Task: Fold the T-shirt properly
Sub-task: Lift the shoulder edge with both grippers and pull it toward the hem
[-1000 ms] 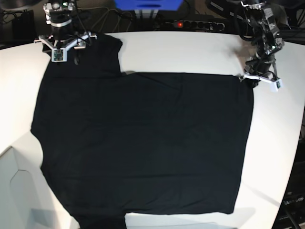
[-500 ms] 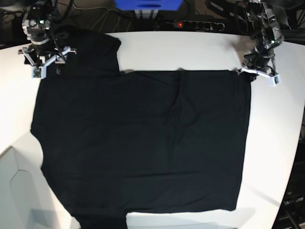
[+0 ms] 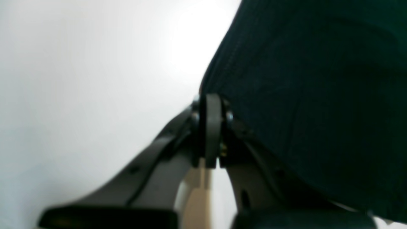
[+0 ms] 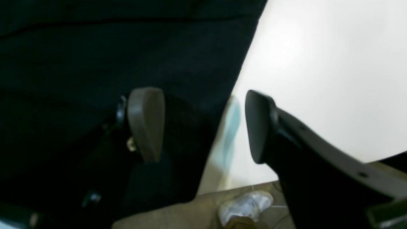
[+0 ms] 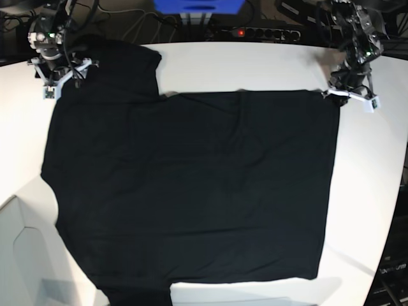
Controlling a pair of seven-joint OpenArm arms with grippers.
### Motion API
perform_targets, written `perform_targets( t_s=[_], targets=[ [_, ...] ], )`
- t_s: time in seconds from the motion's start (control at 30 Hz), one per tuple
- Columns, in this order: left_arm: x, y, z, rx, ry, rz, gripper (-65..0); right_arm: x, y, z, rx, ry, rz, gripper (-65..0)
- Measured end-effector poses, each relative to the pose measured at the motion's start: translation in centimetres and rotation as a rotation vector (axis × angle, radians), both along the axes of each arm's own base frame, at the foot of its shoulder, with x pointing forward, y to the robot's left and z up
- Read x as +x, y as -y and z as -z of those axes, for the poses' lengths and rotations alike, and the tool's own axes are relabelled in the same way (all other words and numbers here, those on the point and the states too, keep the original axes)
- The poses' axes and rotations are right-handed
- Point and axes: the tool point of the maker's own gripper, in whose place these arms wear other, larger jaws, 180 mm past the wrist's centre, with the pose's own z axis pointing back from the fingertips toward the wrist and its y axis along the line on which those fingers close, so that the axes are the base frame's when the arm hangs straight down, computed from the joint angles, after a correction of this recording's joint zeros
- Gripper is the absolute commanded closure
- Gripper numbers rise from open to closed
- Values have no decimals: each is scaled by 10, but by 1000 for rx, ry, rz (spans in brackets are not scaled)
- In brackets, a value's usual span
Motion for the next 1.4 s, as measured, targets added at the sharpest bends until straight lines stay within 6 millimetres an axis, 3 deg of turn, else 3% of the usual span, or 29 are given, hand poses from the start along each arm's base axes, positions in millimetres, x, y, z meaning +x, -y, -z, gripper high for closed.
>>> perform_targets(
  t_s=[0.1, 0.17, 0.43, 0.57, 0.67, 0.9, 1.03, 1.2, 1.4],
  targets=[
    [0, 0, 0, 0, 0, 0, -1, 1, 1, 3, 5, 6, 4, -395],
    [0, 0, 0, 0, 0, 0, -1, 2, 0, 4, 19, 16, 9, -355],
    [0, -1, 0, -1, 1, -5, -1, 4, -3, 5, 30, 21, -1, 0],
    [-4, 0, -4, 6, -9, 1, -1, 4, -2, 3, 19, 17, -6, 0],
    [-4, -4, -20, 39, 20, 4, -1, 0, -1, -5, -13, -9, -23, 0],
    [8, 4, -53, 90, 94, 52, -1, 23, -9, -56, -67, 135, -75, 0],
    [8, 7, -59, 98, 105, 62, -1, 19, -6, -54, -70, 116, -65, 0],
    [12, -14, -74, 129, 146, 9, -1, 27, 2, -68, -48, 205, -55, 0],
    [31, -14, -86, 130, 202, 4, -1, 60, 0, -86, -53, 296, -101, 0]
  ],
)
